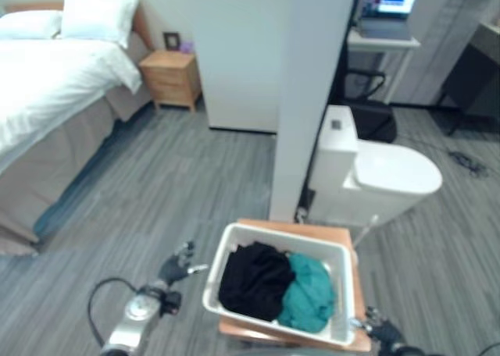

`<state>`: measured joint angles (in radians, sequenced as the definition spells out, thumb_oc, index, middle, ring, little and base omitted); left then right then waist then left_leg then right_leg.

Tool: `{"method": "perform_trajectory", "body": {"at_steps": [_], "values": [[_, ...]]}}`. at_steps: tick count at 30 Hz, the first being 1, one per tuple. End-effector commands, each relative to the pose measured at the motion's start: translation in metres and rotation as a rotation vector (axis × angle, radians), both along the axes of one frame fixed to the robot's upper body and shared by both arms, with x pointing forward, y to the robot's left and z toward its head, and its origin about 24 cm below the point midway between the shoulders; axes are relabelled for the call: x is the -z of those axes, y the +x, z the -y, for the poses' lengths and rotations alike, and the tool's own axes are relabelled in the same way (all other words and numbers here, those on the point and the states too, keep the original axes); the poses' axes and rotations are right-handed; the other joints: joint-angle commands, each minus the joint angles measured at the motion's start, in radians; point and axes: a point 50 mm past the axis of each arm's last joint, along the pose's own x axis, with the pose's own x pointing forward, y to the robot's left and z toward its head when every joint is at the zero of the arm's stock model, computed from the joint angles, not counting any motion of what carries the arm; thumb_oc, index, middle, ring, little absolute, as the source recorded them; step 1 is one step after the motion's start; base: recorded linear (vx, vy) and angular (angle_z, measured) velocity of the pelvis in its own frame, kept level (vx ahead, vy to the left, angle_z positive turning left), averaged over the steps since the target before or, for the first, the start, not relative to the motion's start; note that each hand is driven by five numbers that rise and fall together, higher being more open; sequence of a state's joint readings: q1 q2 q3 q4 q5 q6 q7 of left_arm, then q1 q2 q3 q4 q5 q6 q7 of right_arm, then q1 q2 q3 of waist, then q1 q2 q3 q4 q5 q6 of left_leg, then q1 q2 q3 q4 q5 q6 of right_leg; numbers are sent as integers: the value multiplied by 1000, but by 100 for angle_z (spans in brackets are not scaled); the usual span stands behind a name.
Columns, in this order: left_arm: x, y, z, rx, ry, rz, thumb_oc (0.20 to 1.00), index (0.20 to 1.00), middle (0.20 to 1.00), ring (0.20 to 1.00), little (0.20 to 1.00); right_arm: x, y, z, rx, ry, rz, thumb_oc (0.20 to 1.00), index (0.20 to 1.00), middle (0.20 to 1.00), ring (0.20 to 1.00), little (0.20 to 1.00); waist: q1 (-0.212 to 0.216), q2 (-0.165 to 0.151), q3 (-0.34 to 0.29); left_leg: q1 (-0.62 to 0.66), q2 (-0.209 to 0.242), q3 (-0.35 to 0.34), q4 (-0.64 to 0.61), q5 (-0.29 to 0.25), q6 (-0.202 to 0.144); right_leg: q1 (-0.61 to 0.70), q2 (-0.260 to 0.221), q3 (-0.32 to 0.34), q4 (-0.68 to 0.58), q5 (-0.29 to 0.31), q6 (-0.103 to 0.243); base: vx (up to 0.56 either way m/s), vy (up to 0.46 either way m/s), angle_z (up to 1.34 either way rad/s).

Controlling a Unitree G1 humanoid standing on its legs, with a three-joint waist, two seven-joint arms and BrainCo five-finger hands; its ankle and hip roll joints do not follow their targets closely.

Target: Grab the laundry basket,head to the washer,open it,put in the laundry and shut it.

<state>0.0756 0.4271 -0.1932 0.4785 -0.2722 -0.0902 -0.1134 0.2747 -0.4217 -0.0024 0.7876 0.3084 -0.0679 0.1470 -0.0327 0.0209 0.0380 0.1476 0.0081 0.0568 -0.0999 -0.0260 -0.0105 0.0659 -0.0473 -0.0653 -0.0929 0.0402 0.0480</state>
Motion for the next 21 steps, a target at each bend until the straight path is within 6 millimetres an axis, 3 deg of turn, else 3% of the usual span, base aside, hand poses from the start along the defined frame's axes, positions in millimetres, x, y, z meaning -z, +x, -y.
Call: {"method": "perform_trajectory", "body": {"at_steps": [1,6,13,21], "values": [[-21,24,-14,47,103,71,1000,1000,1000,1000,1000,-16,12,22,-35,-69,42,1000,1000,1000,1000,1000,-4,-16,1,-7,33,26,25,-23,-18,25,-41,-30,37,-17,64,-18,24,-10],[-34,37,-27,88,234,73,1000,1000,1000,1000,1000,-38,22,34,-36,-79,129,1000,1000,1000,1000,1000,-21,-18,21,-30,40,53,28,-23,-13,-17,-35,-2,42,-5,69,-45,9,-26],[-41,47,-33,84,326,56,1000,1000,1000,1000,1000,-56,41,26,-89,-47,229,1000,1000,1000,1000,1000,-17,-32,52,-73,48,62,47,-24,-7,-54,-27,8,41,3,65,-51,-7,-24],[-67,85,-24,74,432,137,1000,1000,1000,1000,1000,-88,90,13,-141,-76,422,1000,1000,1000,1000,1000,-12,-47,145,-177,47,35,84,-11,-6,-138,-34,-11,57,16,62,-111,-15,10]]}}
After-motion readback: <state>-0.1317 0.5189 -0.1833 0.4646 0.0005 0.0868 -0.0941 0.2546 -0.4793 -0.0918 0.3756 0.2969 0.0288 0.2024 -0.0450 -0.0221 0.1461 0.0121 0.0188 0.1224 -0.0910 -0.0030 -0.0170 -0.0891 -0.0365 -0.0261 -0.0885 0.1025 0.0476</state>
